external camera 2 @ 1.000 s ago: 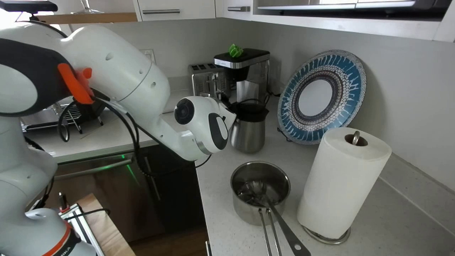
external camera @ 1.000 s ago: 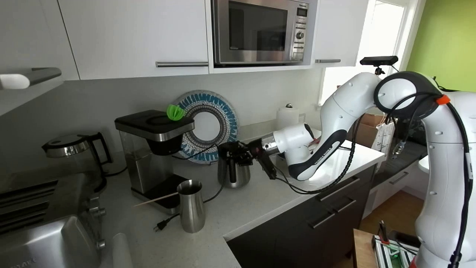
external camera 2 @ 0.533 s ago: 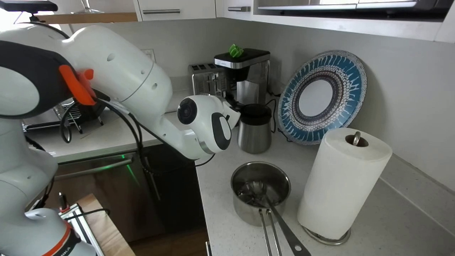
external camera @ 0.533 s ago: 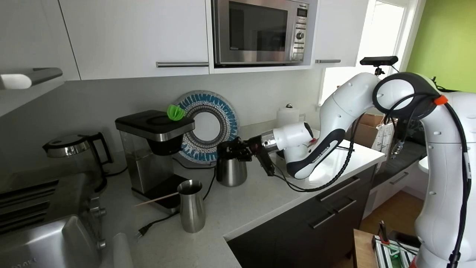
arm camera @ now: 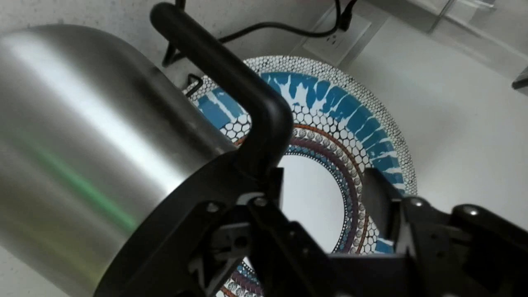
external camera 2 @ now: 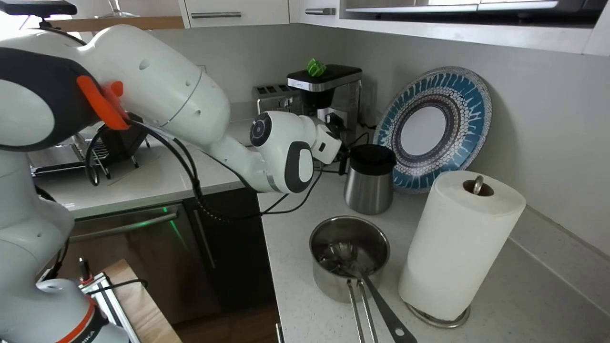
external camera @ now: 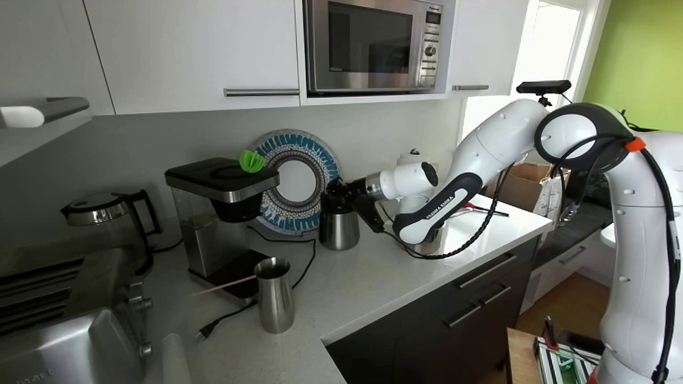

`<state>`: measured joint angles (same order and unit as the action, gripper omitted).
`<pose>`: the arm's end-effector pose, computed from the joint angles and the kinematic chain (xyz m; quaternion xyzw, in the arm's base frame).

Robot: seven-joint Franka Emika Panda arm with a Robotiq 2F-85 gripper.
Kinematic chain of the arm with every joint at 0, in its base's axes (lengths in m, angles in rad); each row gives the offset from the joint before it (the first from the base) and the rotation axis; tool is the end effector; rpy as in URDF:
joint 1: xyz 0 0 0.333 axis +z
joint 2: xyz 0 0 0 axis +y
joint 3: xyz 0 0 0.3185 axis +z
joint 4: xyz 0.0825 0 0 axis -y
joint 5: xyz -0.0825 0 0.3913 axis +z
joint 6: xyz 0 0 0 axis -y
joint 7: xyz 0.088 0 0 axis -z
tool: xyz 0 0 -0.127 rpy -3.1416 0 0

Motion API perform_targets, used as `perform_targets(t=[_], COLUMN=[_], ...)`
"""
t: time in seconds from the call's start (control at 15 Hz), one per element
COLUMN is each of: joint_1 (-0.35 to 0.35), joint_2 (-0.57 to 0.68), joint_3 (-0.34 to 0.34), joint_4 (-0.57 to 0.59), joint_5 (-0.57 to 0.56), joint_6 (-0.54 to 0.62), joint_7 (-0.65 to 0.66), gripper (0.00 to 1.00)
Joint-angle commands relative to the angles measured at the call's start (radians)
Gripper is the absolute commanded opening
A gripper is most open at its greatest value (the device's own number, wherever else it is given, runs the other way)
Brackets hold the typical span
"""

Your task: Put the kettle upright

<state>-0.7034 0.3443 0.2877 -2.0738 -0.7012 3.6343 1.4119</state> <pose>0.6074 -0.1887 0.3997 -0.7150 0.4221 -0.4940 0.2580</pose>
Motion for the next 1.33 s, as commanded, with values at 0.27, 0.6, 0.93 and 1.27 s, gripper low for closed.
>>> perform_targets(t=[0.27, 0.6, 0.93, 1.27], joint_1=[0.246, 0.483, 0.813, 1.072], joint_2=[-0.067, -0.067, -0.09, -0.144], joint_3=[-0.221, -0.425, -0.73, -0.94], joint_4=[-0.023, -0.038, -0.077, -0.158], joint_5=[0.467, 0.642, 0.79, 0.757], joint_6=[-0.169, -0.205, -0.299, -0.384], joint_7=[-0.276, -0.473, -0.646, -0.664], gripper=[1.0, 1.0, 1.0, 1.0])
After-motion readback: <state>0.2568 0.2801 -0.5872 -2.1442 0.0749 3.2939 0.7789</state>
